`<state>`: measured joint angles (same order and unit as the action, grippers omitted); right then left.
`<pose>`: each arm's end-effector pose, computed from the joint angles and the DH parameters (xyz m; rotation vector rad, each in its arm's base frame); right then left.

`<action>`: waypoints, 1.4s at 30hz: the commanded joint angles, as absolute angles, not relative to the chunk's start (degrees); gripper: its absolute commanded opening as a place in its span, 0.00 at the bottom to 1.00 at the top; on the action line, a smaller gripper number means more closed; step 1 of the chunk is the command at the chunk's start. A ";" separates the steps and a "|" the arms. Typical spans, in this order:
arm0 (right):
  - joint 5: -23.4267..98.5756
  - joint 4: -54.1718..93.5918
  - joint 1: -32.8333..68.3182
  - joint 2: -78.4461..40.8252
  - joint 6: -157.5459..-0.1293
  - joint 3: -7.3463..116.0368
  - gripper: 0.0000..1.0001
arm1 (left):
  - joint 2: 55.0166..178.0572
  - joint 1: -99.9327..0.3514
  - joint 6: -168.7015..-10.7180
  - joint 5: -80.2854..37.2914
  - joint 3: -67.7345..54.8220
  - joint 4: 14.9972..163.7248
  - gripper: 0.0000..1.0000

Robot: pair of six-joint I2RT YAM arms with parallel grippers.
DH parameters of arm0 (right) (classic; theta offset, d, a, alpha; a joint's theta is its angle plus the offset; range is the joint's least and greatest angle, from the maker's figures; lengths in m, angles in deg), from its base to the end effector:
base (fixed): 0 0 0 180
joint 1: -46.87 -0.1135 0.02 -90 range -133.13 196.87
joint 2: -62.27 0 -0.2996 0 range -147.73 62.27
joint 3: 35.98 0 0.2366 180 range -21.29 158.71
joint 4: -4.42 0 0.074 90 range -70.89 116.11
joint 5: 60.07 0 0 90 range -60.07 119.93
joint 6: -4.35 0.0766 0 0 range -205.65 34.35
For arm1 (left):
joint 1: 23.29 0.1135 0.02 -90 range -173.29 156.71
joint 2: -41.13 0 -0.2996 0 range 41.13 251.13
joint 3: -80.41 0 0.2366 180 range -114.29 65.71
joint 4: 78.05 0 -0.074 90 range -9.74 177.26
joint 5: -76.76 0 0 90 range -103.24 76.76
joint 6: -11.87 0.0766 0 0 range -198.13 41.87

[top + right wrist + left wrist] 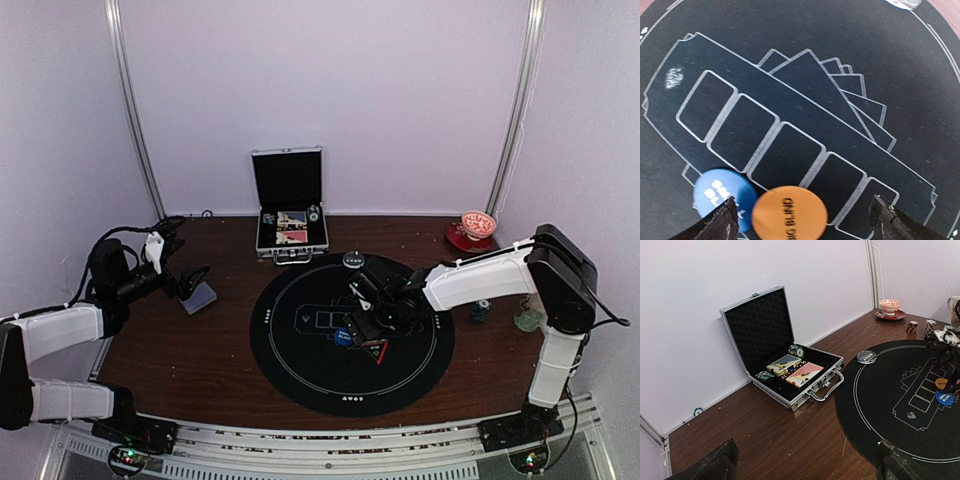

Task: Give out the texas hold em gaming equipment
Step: Adjust the big blind button on the poker table mat.

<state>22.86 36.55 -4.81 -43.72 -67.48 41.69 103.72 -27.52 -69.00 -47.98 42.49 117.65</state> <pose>0.2460 0.2961 0.1588 -0.7192 2.5379 0.2647 0.2285 -0.0607 0.2594 0.6346 1.5992 -0.4587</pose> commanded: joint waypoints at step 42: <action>24.52 33.09 -9.13 -39.42 -71.09 40.03 0.87 | 104.41 -27.42 -68.83 -48.15 42.43 121.03 0.98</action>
<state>23.74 33.88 -7.72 -38.24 -69.86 38.70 104.18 -27.52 -69.00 -47.98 42.47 117.65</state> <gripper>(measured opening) 0.865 0.979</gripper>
